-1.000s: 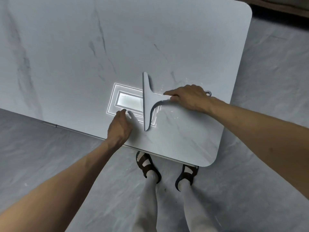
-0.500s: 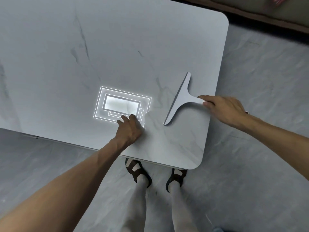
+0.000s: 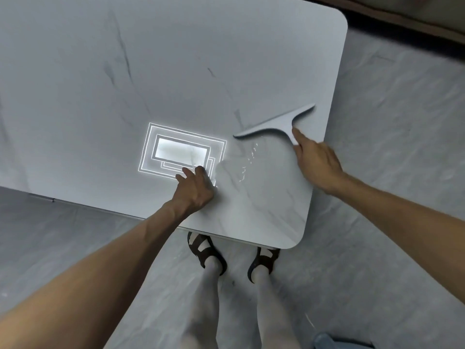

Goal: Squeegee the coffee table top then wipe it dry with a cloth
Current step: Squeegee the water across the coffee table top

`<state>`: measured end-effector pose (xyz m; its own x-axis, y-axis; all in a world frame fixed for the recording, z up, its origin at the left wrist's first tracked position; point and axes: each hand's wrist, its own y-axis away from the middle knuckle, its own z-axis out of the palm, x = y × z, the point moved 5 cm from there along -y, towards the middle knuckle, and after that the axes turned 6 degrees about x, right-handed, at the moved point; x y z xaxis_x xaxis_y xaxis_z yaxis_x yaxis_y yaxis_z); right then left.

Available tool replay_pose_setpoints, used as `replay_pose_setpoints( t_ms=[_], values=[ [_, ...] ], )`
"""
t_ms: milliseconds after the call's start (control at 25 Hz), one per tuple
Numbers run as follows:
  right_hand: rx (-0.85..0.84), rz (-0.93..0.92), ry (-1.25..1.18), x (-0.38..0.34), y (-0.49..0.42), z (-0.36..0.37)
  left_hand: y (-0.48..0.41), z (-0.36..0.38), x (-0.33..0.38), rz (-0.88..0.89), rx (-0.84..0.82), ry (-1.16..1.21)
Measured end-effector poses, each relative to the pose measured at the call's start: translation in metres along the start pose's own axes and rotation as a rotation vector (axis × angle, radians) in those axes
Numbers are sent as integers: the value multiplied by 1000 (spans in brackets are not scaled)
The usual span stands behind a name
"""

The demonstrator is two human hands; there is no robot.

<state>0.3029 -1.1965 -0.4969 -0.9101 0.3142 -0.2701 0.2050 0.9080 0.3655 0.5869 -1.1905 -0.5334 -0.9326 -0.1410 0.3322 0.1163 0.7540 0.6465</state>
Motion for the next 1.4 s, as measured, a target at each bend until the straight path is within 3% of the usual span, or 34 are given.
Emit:
replay_pose_setpoints(
  t_ms=[40,200,400,520,600,720,920,1080,1240,1400],
  values=[
    [-25,1,16,6,17,2,1,3,-4,58,54,-72],
    [-74,7,8,9,54,-8,4,-6,-21,4,80,-1],
    [-14,55,-93,-56,-10,-25,21,-23,-65,-156,163,318],
    [-36,54,-125,-114,-56,-9,27,-24,-82,-240,206,357],
    [-70,-39,-97,-151,-62,10,35,-18,-93,-291,205,353],
    [-162,-343,5,-179,-33,43,47,-5,-105,-348,231,404],
    [-314,-708,217,-124,16,53,66,22,-90,-494,362,485],
    [-366,-880,396,-50,5,17,78,66,-22,-507,268,472],
    [-325,-919,436,-3,-19,-30,76,101,31,-515,276,522],
    [-282,-866,223,-40,-44,-38,83,117,47,-566,345,569]
  ],
)
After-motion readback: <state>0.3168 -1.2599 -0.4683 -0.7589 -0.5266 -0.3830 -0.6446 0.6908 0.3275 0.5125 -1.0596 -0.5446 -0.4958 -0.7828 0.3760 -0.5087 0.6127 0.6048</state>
